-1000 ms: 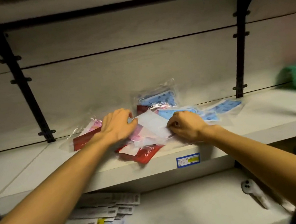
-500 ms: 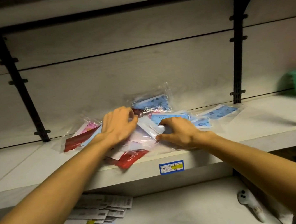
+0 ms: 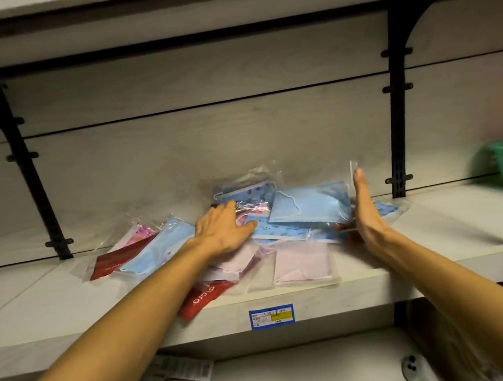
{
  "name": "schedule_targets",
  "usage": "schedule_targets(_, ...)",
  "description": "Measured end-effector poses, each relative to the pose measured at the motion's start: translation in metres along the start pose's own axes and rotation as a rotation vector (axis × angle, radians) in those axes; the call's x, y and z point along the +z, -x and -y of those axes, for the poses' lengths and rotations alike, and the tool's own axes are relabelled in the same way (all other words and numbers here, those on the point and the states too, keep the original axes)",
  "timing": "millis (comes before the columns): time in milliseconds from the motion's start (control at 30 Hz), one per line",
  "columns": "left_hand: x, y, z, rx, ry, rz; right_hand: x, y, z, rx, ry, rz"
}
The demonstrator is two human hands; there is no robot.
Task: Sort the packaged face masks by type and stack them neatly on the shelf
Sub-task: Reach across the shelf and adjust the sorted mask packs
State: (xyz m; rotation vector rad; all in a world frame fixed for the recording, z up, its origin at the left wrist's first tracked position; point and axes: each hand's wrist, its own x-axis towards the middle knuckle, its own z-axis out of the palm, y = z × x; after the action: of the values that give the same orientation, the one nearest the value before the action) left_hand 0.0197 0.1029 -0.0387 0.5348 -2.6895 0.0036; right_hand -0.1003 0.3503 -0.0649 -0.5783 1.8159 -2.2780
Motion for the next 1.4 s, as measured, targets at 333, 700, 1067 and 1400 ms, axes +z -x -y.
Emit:
schedule_targets(333,0.009,-0.026,-0.002,-0.312,0.23,0.073,-0.02,-0.013,-0.015,-0.064,0.332,-0.296)
schedule_targets(700,-0.027,-0.011,0.04,-0.455,0.882,-0.16,0.002,0.011,0.001,-0.296,0.207,-0.233)
schedule_targets(1067,-0.106,0.1,0.149,-0.469,1.273,-0.208,0.147,0.108,0.028,-0.368,0.033,-0.144)
schedule_targets(1400,-0.175,0.264,0.335,-0.574,1.25,-0.251,0.338,0.229,0.017,-0.291,0.002,0.027)
